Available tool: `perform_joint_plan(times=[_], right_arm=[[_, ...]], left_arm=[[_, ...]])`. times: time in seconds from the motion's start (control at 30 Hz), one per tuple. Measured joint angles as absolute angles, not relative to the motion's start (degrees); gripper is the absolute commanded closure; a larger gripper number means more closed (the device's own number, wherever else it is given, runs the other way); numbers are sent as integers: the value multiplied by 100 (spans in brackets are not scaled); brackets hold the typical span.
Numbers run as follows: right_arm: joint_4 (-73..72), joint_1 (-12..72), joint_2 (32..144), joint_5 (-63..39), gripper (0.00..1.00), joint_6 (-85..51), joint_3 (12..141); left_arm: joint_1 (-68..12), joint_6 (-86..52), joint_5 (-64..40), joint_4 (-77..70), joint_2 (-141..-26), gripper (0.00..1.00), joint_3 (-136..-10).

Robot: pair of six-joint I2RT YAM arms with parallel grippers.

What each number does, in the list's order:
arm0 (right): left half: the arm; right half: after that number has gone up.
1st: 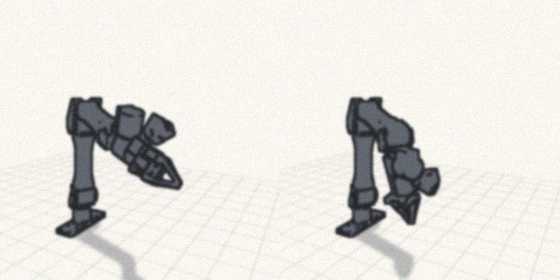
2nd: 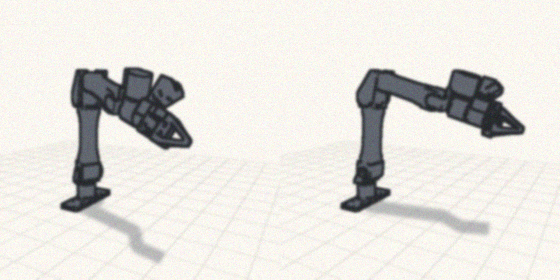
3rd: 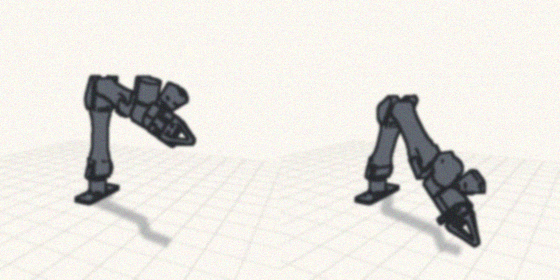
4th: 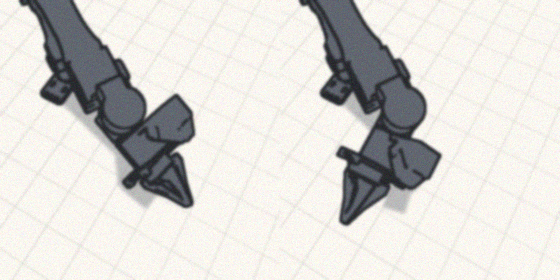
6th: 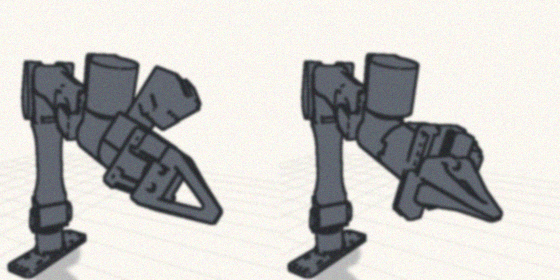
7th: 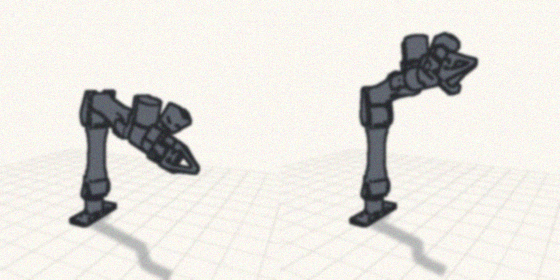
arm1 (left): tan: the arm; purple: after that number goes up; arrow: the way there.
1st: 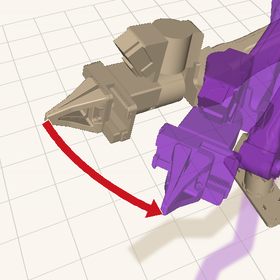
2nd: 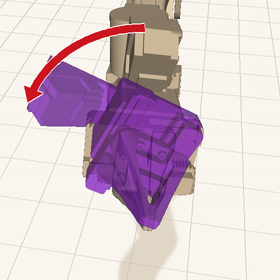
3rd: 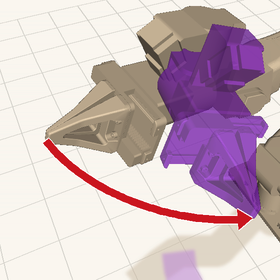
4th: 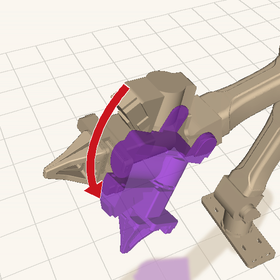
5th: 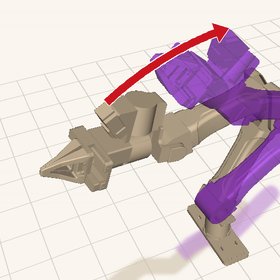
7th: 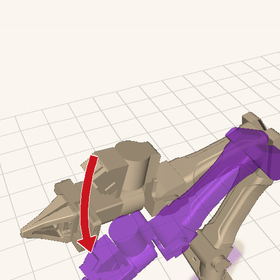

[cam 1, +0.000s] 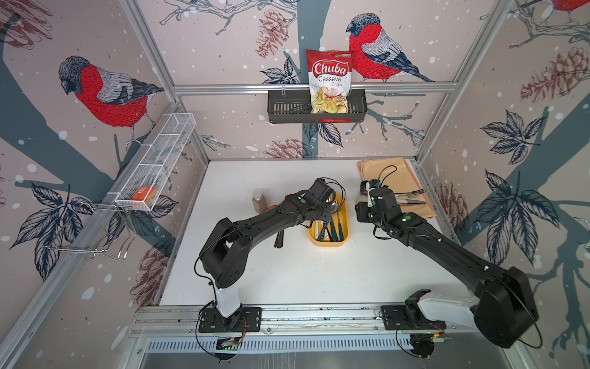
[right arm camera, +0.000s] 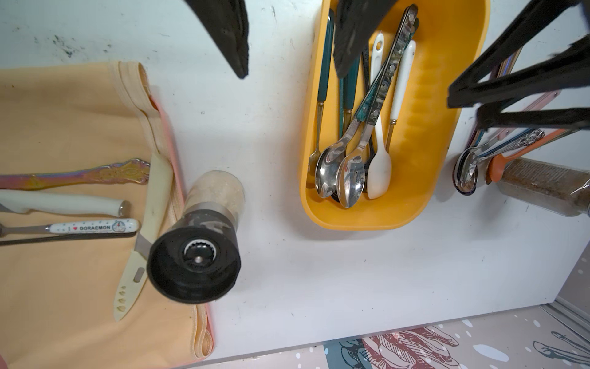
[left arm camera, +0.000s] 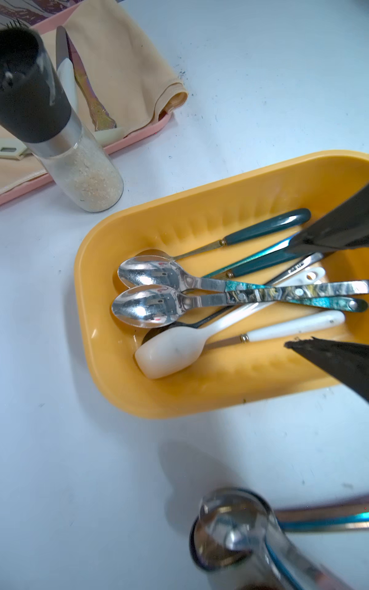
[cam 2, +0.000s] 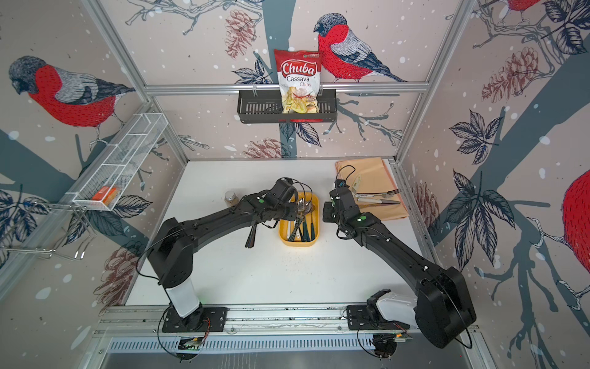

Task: Put the spoon into the storage box
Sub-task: Place the spoon in the storage box, then pick up the spoon from the center of the board.

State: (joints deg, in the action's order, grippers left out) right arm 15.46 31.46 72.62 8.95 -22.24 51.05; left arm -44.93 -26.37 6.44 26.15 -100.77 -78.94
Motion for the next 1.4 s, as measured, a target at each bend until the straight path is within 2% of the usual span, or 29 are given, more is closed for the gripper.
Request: perform_joint_plan(times=[0.27,0.5,0.7,1.4], right_arm=[[1398,3341,7905,961,55,-2224,5527],[1402,3452,8228,1031,55,-2224,5793],[1402,3465,8256,1076,55,-2231,5802],[1417,3483,8296,1223,55,-2287,5730]], left_arm=[[-3468,-1916,626,2864,-9216,54,-6871],[-2864,-1435,600,2845,-9255,51,-6361],[-2600,-1020,600,2838,-9459,48,-6128],[-2053,-493,427,2464,-9898,48,-5848]])
